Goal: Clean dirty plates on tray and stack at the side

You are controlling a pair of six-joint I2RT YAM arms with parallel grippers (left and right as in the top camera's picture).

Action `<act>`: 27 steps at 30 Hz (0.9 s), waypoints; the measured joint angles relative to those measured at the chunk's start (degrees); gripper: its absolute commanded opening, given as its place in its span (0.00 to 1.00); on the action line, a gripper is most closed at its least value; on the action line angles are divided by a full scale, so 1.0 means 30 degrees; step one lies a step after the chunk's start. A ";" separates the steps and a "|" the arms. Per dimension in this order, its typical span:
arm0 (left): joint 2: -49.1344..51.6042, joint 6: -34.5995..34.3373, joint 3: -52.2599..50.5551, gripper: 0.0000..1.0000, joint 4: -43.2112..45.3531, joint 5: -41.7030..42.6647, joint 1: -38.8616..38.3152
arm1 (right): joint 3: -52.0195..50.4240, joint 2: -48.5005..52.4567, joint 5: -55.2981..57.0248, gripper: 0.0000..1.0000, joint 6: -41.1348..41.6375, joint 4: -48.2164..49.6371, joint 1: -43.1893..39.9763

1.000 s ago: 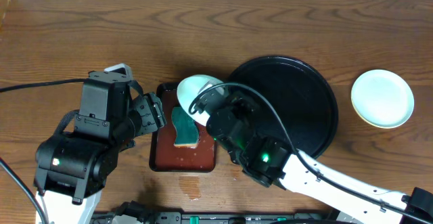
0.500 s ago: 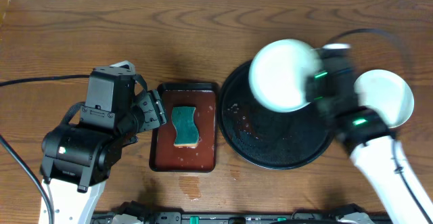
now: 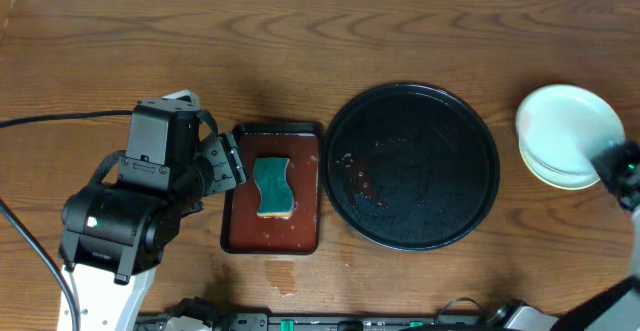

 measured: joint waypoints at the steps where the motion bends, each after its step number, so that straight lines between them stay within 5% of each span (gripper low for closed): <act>1: 0.0000 0.0000 0.0000 0.73 -0.0007 0.0007 0.0000 | 0.0000 0.0328 0.0095 0.01 0.0197 0.0095 -0.0277; 4: 0.0000 0.0000 0.0000 0.73 -0.0007 0.0007 0.0000 | 0.0000 0.1537 0.0372 0.04 0.0707 0.0539 -0.0918; 6: 0.0000 0.0000 0.0000 0.73 0.0000 0.0007 0.0000 | 0.0000 0.2025 0.0321 0.31 0.0787 0.0583 -0.0969; 10: 0.0000 0.0000 0.0000 0.73 0.0000 0.0000 0.0000 | -0.0015 0.2113 -0.1115 0.55 -0.0036 0.1727 -0.0736; 17: 0.0000 0.0000 0.0000 0.74 -0.0015 0.0000 0.0000 | -0.0036 -0.1202 -0.5107 0.55 -0.1355 0.2266 0.2113; 24: 0.0000 0.0007 0.0000 0.78 -0.0051 0.0051 0.0000 | 0.0044 -0.7431 -0.6047 0.59 -0.4000 -0.0539 0.9894; 27: 0.0000 0.0000 0.0000 0.78 -0.0160 0.0051 0.0000 | 0.0073 -0.8765 -0.3876 0.42 -0.4546 -0.2535 1.3070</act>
